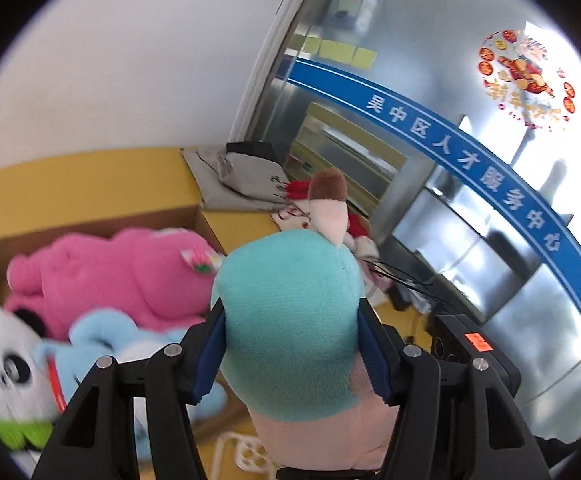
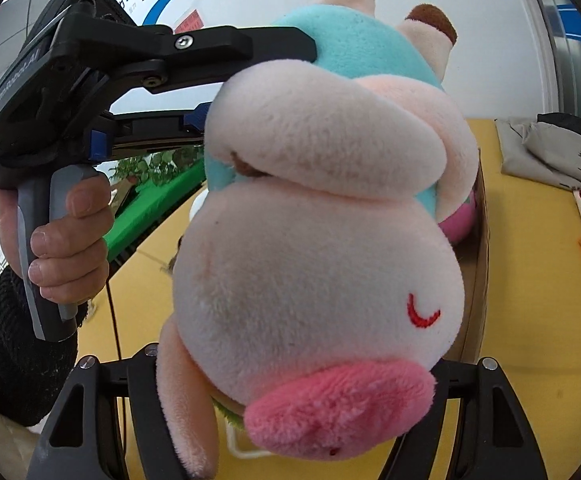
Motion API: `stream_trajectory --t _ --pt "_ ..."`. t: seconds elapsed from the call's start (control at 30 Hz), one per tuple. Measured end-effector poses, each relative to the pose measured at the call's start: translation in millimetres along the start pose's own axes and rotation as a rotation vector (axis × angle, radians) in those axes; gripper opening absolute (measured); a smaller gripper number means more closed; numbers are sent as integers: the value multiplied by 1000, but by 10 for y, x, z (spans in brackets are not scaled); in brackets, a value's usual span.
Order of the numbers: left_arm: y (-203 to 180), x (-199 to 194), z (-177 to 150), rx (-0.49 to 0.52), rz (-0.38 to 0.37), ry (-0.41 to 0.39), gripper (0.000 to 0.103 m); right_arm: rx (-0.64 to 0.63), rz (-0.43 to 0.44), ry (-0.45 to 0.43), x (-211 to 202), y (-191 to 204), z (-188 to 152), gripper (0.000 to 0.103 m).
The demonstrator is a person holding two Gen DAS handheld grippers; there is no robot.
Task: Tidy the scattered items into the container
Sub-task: 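Lift the pig plush with both grippers over the cardboard box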
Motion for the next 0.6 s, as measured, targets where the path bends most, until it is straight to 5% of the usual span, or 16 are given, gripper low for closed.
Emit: stream_trajectory --t 0.23,0.3,0.37,0.43,0.6 --pt "578 860 -158 -60 117 146 60 95 -27 38 631 -726 115 78" --pt "792 1030 -334 -100 188 166 60 -19 -119 95 820 -714 -28 78" --pt "940 1065 -434 -163 152 168 62 -162 -224 181 927 -565 -139 81" --pt "1028 1033 -486 -228 121 160 65 -178 -286 174 810 -491 -151 84" --pt "948 1016 -541 -198 130 177 66 -141 -360 60 134 -429 -53 86"
Point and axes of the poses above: each gripper's, at about its wrist camera, not at the fingertips, and x roughly the way its jaws point, y to its left, z to its top, the point moved 4 cm from there along x, roughly the way its jaws point, and after that the axes turned 8 degrees about -y, right-handed, at the moved point
